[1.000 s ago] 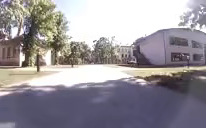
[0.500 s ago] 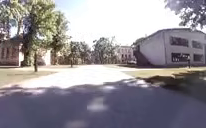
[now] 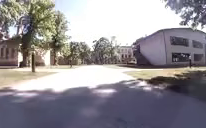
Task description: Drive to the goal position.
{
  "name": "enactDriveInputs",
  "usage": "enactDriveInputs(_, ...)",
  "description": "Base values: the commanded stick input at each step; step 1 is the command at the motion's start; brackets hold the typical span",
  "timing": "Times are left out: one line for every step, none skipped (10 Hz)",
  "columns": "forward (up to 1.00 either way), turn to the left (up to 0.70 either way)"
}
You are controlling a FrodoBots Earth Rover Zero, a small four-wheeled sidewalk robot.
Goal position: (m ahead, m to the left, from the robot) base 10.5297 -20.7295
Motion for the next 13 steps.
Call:
enactDriveInputs(0.45,0.00)
enactDriveInputs(0.45,0.00)
enactDriveInputs(0.45,0.00)
enactDriveInputs(0.45,0.00)
enactDriveInputs(0.45,0.00)
enactDriveInputs(0.45,0.00)
enactDriveInputs(0.45,0.00)
enactDriveInputs(0.45,0.00)
enactDriveInputs(0.45,0.00)
enactDriveInputs(0.45,0.00)
enactDriveInputs(0.45,0.00)
enactDriveInputs(0.45,0.00)
enactDriveInputs(0.45,0.00)
